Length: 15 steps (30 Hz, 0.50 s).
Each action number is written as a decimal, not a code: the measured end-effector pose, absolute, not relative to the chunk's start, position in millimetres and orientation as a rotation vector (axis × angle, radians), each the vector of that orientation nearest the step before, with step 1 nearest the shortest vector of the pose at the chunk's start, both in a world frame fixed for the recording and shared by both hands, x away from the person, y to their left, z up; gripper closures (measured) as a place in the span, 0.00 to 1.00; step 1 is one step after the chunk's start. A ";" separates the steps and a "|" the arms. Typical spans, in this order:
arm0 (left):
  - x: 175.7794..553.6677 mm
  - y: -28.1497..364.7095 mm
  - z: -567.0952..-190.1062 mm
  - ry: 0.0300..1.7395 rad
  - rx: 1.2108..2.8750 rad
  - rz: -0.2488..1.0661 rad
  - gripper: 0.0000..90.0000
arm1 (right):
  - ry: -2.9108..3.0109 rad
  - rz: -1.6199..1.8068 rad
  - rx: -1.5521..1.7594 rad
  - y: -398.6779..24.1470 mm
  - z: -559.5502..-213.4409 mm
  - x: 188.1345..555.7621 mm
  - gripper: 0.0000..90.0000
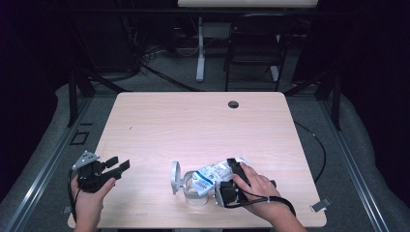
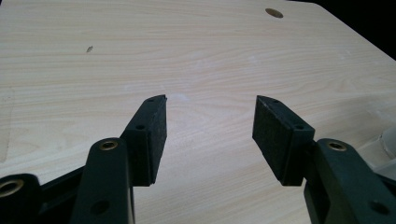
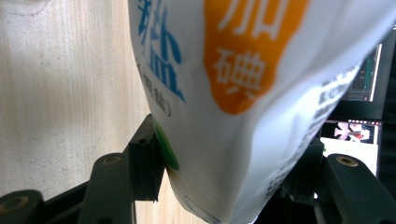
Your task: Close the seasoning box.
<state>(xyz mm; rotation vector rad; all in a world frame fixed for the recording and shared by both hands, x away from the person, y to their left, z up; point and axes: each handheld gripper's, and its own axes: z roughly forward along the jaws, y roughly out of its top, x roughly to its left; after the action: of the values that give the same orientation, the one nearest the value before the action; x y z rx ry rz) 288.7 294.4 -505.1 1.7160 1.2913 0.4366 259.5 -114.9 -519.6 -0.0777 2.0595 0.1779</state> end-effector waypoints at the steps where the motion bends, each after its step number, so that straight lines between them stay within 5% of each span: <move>1: 288.7 294.4 -505.1 1.291 1.716 0.437 0.51 | 2.059 0.178 -0.078 -114.9 -519.6 259.5 0.47; 15: 288.7 295.2 -505.4 1.294 1.712 0.434 0.51 | 2.045 0.133 -0.115 -112.8 -516.4 257.7 0.47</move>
<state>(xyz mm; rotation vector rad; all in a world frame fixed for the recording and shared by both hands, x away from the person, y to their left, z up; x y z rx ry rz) 288.7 295.2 -505.4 1.7118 1.2942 0.4340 257.7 -112.8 -516.4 -0.1155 2.0454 0.1333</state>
